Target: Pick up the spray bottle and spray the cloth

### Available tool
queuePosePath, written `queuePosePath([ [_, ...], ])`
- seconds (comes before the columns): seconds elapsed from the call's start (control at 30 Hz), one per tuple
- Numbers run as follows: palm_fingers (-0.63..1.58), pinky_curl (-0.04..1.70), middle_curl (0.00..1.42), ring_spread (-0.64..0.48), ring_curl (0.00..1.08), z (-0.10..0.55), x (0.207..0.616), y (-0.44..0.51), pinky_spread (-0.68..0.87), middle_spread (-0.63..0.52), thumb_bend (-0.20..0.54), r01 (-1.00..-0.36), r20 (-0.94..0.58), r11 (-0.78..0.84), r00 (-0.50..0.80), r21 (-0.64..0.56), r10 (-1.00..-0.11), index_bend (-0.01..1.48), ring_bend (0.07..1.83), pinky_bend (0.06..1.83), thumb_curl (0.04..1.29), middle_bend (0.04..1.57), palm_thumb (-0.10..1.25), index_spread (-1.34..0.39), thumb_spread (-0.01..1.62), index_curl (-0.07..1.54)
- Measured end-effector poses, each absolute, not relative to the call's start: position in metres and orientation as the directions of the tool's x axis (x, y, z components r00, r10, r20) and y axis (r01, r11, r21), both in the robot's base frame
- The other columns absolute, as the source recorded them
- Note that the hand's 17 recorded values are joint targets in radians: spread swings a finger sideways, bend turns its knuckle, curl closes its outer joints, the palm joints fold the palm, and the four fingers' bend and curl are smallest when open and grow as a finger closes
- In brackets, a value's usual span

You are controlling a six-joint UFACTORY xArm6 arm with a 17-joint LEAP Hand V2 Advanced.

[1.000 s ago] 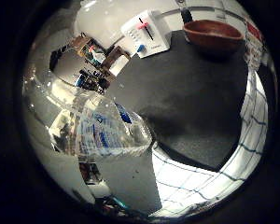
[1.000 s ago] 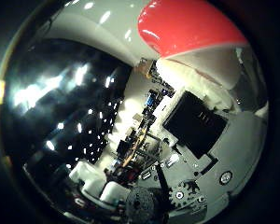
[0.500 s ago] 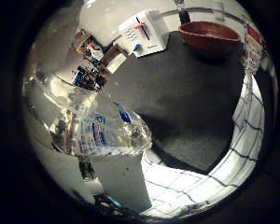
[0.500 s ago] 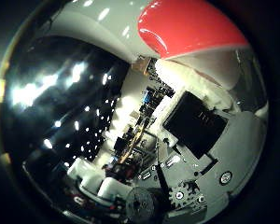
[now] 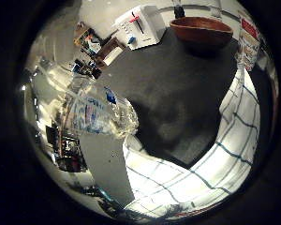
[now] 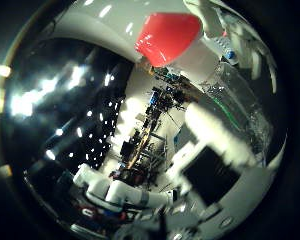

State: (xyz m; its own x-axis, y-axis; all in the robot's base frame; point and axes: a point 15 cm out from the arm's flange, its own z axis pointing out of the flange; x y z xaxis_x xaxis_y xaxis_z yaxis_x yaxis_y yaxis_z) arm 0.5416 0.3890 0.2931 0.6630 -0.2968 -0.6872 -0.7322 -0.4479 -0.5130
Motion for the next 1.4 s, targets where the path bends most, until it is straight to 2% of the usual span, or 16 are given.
queuePosePath([
  [0.1, 0.08, 0.84, 0.62, -0.1, 0.49, 0.307, 0.539, 0.384, 0.01, -0.1, -0.025, -0.715, -0.668, -0.459, 0.683, -0.527, -0.297, 0.27, 0.78, 0.49, 0.51, 0.52, 0.79, -0.42, 1.07, 0.62],
  [0.2, 0.12, 0.76, 0.56, -0.06, 0.44, 0.316, 0.546, 0.368, 0.19, -0.06, -0.021, -0.713, -0.652, -0.45, 0.69, -0.537, -0.315, 0.25, 0.67, 0.42, 0.5, 0.45, 0.78, -0.41, 1.08, 0.55],
  [0.33, 0.17, 0.65, 0.5, -0.03, 0.39, 0.328, 0.541, 0.355, 0.31, -0.04, -0.02, -0.704, -0.641, -0.463, 0.699, -0.539, -0.317, 0.2, 0.58, 0.35, 0.49, 0.38, 0.78, -0.38, 1.08, 0.49],
  [0.9, 0.28, 0.43, 0.42, 0.02, 0.32, 0.348, 0.476, 0.283, 0.37, -0.02, -0.021, -0.733, -0.632, -0.46, 0.673, -0.501, -0.384, 0.18, 0.43, 0.27, 0.47, 0.27, 0.77, -0.33, 1.1, 0.36],
  [1.27, 0.3, 0.37, 0.41, 0.05, 0.3, 0.283, 0.38, 0.24, 0.38, 0.0, -0.02, -0.775, -0.649, -0.521, 0.607, -0.357, -0.459, 0.17, 0.36, 0.26, 0.45, 0.24, 0.75, -0.32, 1.11, 0.34],
  [1.4, 0.31, 0.36, 0.41, 0.05, 0.3, 0.287, 0.381, 0.214, 0.38, 0.0, -0.019, -0.771, -0.597, -0.517, 0.626, -0.373, -0.502, 0.18, 0.35, 0.27, 0.45, 0.23, 0.76, -0.32, 1.11, 0.34],
])
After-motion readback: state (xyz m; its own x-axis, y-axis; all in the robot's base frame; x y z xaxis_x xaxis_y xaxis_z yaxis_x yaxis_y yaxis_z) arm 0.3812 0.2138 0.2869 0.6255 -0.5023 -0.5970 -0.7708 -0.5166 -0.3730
